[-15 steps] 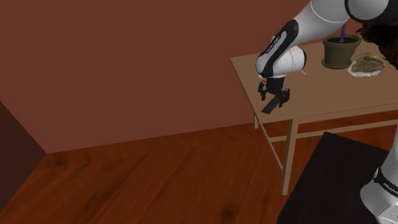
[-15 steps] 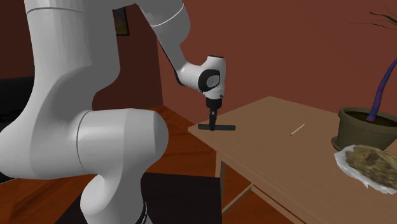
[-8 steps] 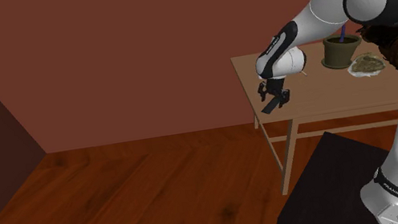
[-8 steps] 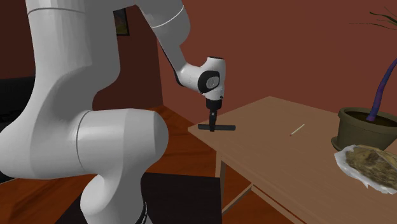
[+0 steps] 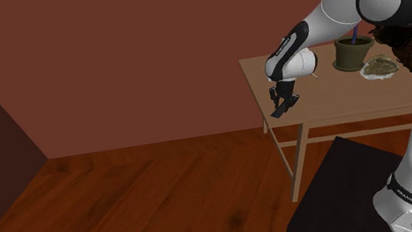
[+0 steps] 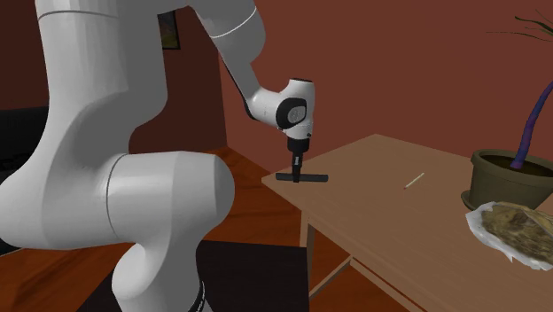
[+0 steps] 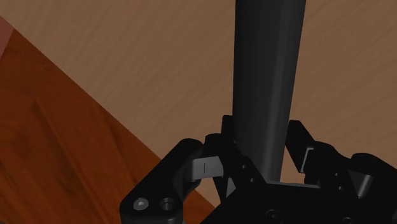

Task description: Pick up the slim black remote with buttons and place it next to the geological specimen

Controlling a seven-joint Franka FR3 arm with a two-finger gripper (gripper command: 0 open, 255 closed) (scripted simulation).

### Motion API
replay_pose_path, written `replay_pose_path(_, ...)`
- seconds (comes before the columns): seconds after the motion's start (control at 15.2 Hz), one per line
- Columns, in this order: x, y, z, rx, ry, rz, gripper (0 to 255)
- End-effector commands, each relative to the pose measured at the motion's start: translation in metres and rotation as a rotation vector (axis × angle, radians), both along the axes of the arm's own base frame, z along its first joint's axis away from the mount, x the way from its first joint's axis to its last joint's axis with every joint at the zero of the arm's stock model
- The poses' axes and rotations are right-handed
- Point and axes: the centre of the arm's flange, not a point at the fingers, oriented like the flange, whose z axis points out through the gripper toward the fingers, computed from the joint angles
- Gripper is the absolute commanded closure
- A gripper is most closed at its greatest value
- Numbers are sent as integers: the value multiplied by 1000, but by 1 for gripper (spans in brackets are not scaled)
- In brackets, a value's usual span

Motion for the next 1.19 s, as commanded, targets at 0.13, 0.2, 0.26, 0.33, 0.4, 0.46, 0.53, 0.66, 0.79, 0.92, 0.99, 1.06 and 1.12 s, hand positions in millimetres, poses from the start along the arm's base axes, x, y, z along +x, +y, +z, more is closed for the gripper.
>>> replay_pose_path(0.13,1,2,4,-3,0,2,255)
replay_pose_path(0.2,1,2,9,-3,0,3,255)
replay_pose_path(0.26,1,2,14,-3,0,3,255)
replay_pose_path(0.33,1,2,20,-3,0,3,255)
replay_pose_path(0.4,1,2,25,-3,0,3,255)
replay_pose_path(0.46,1,2,30,-3,0,3,255)
replay_pose_path(0.53,1,2,35,-3,0,3,255)
replay_pose_path(0.66,1,2,46,-3,0,3,255)
replay_pose_path(0.79,1,2,57,-3,0,3,255)
replay_pose_path(0.92,1,2,67,-3,0,3,255)
replay_pose_path(0.99,1,2,72,-3,0,3,255)
replay_pose_path(1.06,1,2,78,-3,0,3,255)
replay_pose_path(1.12,1,2,83,-3,0,3,255)
